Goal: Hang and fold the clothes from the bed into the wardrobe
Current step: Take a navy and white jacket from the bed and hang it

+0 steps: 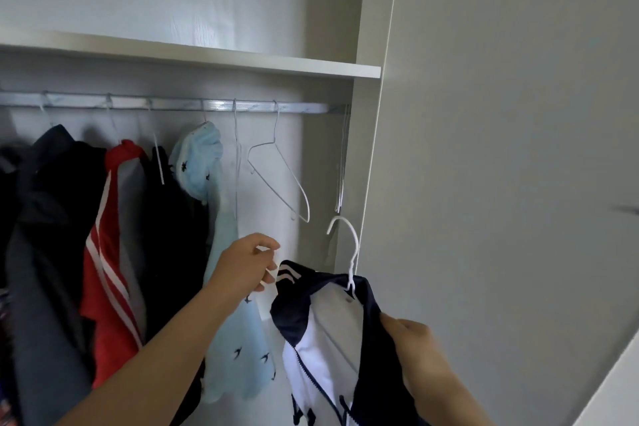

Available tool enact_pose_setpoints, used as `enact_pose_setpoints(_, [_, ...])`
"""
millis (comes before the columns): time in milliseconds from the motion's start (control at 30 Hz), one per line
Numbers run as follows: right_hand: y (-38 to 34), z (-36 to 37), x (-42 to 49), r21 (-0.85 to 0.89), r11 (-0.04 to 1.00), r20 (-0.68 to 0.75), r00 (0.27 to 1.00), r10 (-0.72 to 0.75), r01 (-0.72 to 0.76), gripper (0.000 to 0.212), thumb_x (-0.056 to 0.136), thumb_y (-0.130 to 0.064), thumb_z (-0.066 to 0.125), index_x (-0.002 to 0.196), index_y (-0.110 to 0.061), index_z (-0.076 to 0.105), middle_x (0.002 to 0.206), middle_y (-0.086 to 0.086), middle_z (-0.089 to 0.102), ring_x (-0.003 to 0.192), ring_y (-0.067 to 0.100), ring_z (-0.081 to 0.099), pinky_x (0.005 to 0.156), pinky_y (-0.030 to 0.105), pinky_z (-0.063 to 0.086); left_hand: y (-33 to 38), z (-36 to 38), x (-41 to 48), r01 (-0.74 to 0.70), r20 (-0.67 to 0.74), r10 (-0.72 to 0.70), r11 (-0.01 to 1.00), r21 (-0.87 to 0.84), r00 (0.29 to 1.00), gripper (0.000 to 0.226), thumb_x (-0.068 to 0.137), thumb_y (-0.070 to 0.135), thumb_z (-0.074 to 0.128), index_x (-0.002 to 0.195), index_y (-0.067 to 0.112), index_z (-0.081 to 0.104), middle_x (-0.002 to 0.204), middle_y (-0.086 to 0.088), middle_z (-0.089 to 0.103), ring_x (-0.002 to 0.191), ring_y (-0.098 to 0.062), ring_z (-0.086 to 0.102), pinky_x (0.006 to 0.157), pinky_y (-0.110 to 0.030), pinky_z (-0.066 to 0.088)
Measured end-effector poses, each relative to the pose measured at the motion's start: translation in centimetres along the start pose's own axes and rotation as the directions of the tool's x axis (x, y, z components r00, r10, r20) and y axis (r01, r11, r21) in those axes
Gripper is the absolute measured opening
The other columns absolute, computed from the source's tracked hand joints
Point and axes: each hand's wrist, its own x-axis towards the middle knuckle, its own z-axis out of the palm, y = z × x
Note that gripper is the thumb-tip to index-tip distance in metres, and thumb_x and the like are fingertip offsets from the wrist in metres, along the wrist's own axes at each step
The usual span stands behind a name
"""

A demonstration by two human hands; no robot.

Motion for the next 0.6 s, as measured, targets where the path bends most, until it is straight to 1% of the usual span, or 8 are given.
enact_pose_setpoints(100, [-0.7,1.2,1.1,0.021,1.0,0.088,0.996,-0.02,0.019,0.028,0.088,-0.022,0.057,0.067,-0.009,0.043,0.058,0.005,0.037,0.053,0.016,0.035,0.05,0.025,0.025,-0.4,-0.7,1.5,-0.008,-0.111,0.007,1.0,-0.014,0.994,0.03,0.088,0.001,0.045,0.076,0.022,0.062,0.072,-0.002,0.059,0.052,-0.013,0.054,0.05,-0.023,0.042])
enact_pose_setpoints(133, [-1.0,1.8,1.5,0.027,0.999,0.111,0.994,-0.021,0.018,0.025,0.088,-0.02,0.057,0.07,-0.008,0.045,0.061,0.007,0.039,0.056,0.017,0.037,0.052,0.025,0.027,-0.6,-1.2,2.2,-0.025,-0.147,0.027,0.999,0.021,0.989,0.029,0.088,0.002,0.045,0.076,0.023,0.061,0.076,-0.001,0.059,0.056,-0.013,0.055,0.052,-0.023,0.043])
enact_pose_setpoints(233, [-2.0,3.7,3.2,0.006,1.0,0.164,0.986,-0.01,0.009,0.024,0.088,-0.019,0.056,0.069,-0.006,0.049,0.067,0.012,0.045,0.064,0.021,0.044,0.06,0.029,0.032,-1.1,-3.1,5.1,-0.07,-0.239,0.132,0.965,0.252,0.962,0.027,0.088,0.003,0.044,0.085,0.023,0.062,0.095,0.001,0.06,0.081,-0.016,0.056,0.069,-0.024,0.043])
enact_pose_setpoints(333, [-3.0,5.5,5.5,0.005,1.0,0.174,0.985,-0.019,0.019,0.024,0.088,-0.018,0.058,0.07,-0.003,0.052,0.069,0.012,0.048,0.065,0.02,0.046,0.059,0.028,0.033,-1.4,-4.6,8.8,-0.083,-0.278,0.204,0.916,0.393,0.938,0.033,0.087,-0.001,0.042,0.103,0.017,0.064,0.119,-0.009,0.05,0.101,-0.023,0.051,0.083,-0.03,0.044])
enact_pose_setpoints(433, [-3.8,7.8,7.8,0.039,0.999,0.172,0.985,-0.004,-0.002,0.019,0.089,-0.014,0.058,0.073,-0.006,0.052,0.071,0.012,0.048,0.067,0.02,0.046,0.06,0.027,0.032,-1.7,-5.5,12.5,-0.046,-0.267,0.197,0.874,0.483,0.943,0.037,0.087,0.002,0.041,0.112,0.021,0.061,0.13,-0.008,0.04,0.114,-0.029,0.044,0.094,-0.033,0.04])
enact_pose_setpoints(533, [-4.3,9.9,9.9,0.031,1.0,0.143,0.99,-0.001,-0.004,0.018,0.089,-0.014,0.059,0.074,-0.004,0.058,0.071,0.012,0.056,0.061,0.019,0.051,0.053,0.023,0.039,-2.6,-6.2,15.7,-0.008,-0.187,0.109,0.881,0.474,0.976,0.034,0.092,0.012,0.042,0.121,0.022,0.056,0.138,-0.007,0.033,0.117,-0.028,0.044,0.096,-0.033,0.042])
enact_pose_setpoints(567, [-4.6,10.5,10.4,0.031,0.999,0.145,0.989,0.005,-0.01,0.018,0.089,-0.014,0.06,0.079,0.001,0.063,0.076,0.015,0.061,0.065,0.019,0.056,0.055,0.026,0.044,-3.1,-6.5,16.6,-0.007,-0.145,0.083,0.886,0.464,0.986,0.034,0.094,0.014,0.042,0.124,0.022,0.053,0.138,-0.008,0.032,0.115,-0.027,0.046,0.095,-0.034,0.044])
enact_pose_setpoints(600, [-4.7,10.8,10.8,0.027,0.999,0.143,0.99,0.018,-0.022,0.024,0.088,-0.013,0.061,0.088,0.01,0.067,0.084,0.021,0.067,0.073,0.021,0.062,0.064,0.031,0.049,-3.4,-6.6,17.0,-0.011,-0.108,0.07,0.884,0.468,0.992,0.034,0.094,0.015,0.042,0.127,0.022,0.05,0.137,-0.009,0.033,0.112,-0.027,0.048,0.093,-0.034,0.045])
